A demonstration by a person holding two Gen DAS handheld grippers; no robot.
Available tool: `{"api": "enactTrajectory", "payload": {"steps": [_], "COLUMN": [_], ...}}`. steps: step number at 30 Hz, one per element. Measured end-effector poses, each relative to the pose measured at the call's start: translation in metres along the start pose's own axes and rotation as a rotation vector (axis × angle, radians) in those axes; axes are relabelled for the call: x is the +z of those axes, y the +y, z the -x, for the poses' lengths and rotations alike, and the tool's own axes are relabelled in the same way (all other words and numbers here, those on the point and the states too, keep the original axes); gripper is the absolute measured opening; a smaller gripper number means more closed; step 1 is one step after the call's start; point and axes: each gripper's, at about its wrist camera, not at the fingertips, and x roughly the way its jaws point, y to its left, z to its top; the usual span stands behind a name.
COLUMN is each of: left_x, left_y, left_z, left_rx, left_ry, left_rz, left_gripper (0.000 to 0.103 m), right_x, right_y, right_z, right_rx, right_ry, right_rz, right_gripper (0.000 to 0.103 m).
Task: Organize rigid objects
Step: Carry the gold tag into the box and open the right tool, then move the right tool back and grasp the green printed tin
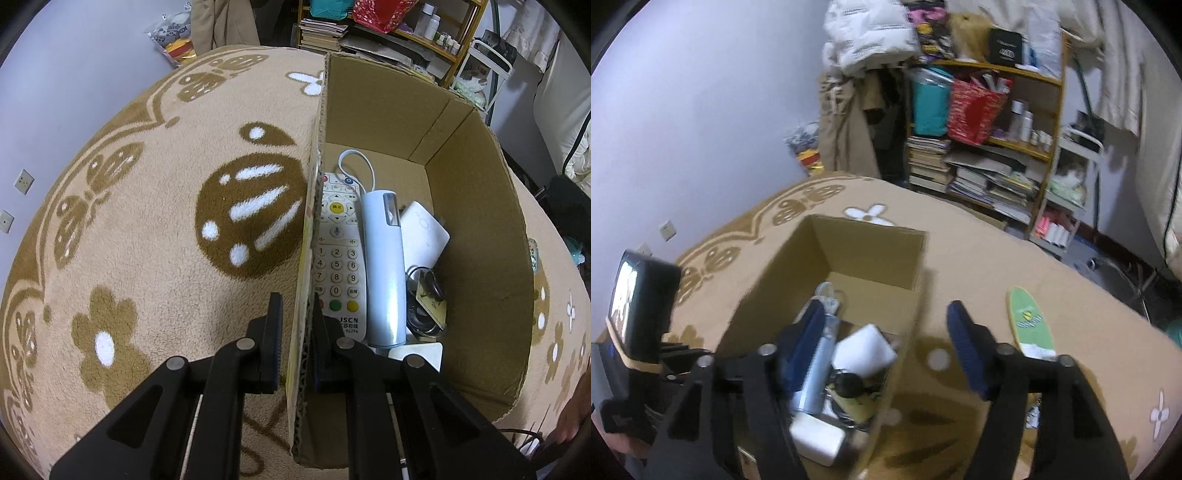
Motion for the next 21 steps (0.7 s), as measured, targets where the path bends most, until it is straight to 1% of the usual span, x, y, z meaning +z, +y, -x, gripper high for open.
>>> {"api": "enactTrajectory", "payload": {"steps": [3, 5, 9, 11, 16, 18, 21], "left_x": [0.000, 0.000, 0.001, 0.001, 0.001, 0.001, 0.001], "left_y": [0.000, 0.000, 0.001, 0.001, 0.001, 0.001, 0.001], "left_z": [0.000, 0.000, 0.000, 0.000, 0.000, 0.000, 0.000], "left_rx": [0.000, 0.000, -0.003, -0.005, -0.005, -0.005, -0.006], "left_ry": [0.001, 0.001, 0.004, 0.006, 0.005, 0.006, 0.006], "left_rz": [0.000, 0.000, 0.004, 0.006, 0.005, 0.006, 0.006], "left_gripper": [0.013, 0.013, 0.013, 0.013, 0.013, 0.013, 0.013], "right_x": [0.000, -0.001, -0.009, -0.015, -0.033, -0.041, -0.051], "right_y": [-0.027, -0.047, -0.080, -0.094, -0.131, -0.144, -0.161], "right_z": [0.007, 0.010, 0.007, 0.001, -0.020, -0.026, -0.036], "right_rx": [-0.029, -0.072, -0.219, -0.262, -0.267, -0.261, -0.274], "right_ry": [-0.025, -0.038, -0.023, -0.003, 0.076, 0.098, 0.118], "right_rz": [-0.068, -0.105, -0.136, -0.151, -0.256, -0.306, -0.358], "right_gripper": [0.095, 0.099, 0.099, 0.100, 0.099, 0.099, 0.099]}}
